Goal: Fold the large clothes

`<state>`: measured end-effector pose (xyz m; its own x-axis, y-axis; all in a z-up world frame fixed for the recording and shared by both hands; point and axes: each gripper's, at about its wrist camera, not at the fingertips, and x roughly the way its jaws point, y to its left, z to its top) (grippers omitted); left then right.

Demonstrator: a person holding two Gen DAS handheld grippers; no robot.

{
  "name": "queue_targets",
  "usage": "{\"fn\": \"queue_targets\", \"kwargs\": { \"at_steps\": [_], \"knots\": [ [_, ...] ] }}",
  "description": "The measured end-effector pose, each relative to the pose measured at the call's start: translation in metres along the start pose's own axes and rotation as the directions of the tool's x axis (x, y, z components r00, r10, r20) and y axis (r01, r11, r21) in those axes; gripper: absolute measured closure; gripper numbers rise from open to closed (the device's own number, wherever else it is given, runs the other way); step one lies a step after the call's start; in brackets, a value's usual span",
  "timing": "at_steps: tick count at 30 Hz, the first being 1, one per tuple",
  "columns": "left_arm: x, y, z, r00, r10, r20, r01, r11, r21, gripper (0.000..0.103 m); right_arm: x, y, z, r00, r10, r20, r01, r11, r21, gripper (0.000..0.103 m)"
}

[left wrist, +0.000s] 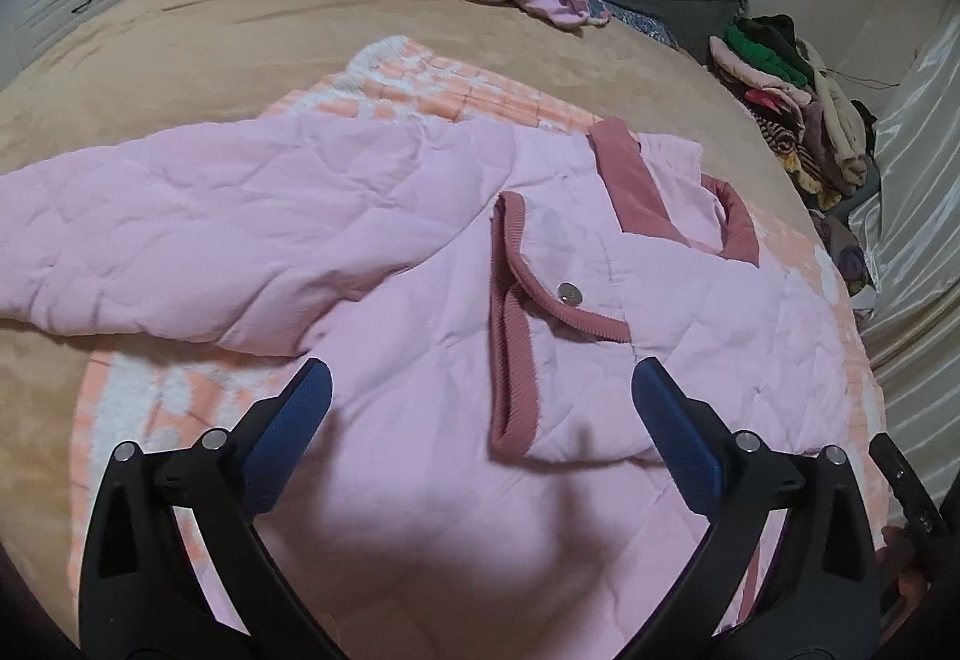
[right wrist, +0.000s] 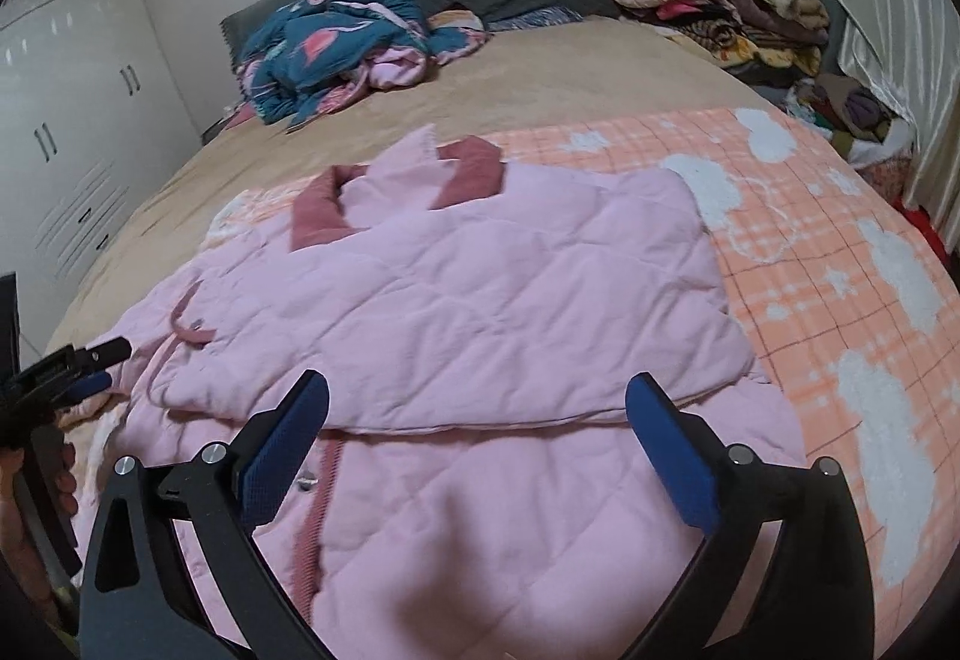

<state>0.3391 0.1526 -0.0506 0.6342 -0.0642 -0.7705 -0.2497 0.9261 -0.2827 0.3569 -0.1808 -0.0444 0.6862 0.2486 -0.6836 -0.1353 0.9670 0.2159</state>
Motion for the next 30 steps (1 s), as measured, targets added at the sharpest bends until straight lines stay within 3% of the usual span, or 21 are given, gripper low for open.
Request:
{"fn": "queue_targets", "kwargs": {
  "at_steps": [15, 26, 30],
  "knots": [
    [-0.038, 0.045, 0.007, 0.994, 0.099, 0.05, -0.097, 0.994, -0.041, 0.009, -0.021, 0.103, 0.001, 0.997, 0.069, 0.015, -0.066, 0.985, -0.16, 0.004],
    [-0.057, 0.086, 0.016, 0.99, 0.106, 0.09, -0.095, 0.987, -0.127, 0.009, -0.021, 0.175, -0.001, 0.989, 0.145, -0.007, -0.142, 0.955, -0.261, 0.004],
    [-0.061, 0.105, 0.017, 0.985, 0.141, 0.095, -0.124, 0.979, -0.161, 0.009, -0.019, 0.202, -0.004, 0.986, 0.168, -0.019, -0.166, 0.94, -0.299, 0.004]
  ]
}}
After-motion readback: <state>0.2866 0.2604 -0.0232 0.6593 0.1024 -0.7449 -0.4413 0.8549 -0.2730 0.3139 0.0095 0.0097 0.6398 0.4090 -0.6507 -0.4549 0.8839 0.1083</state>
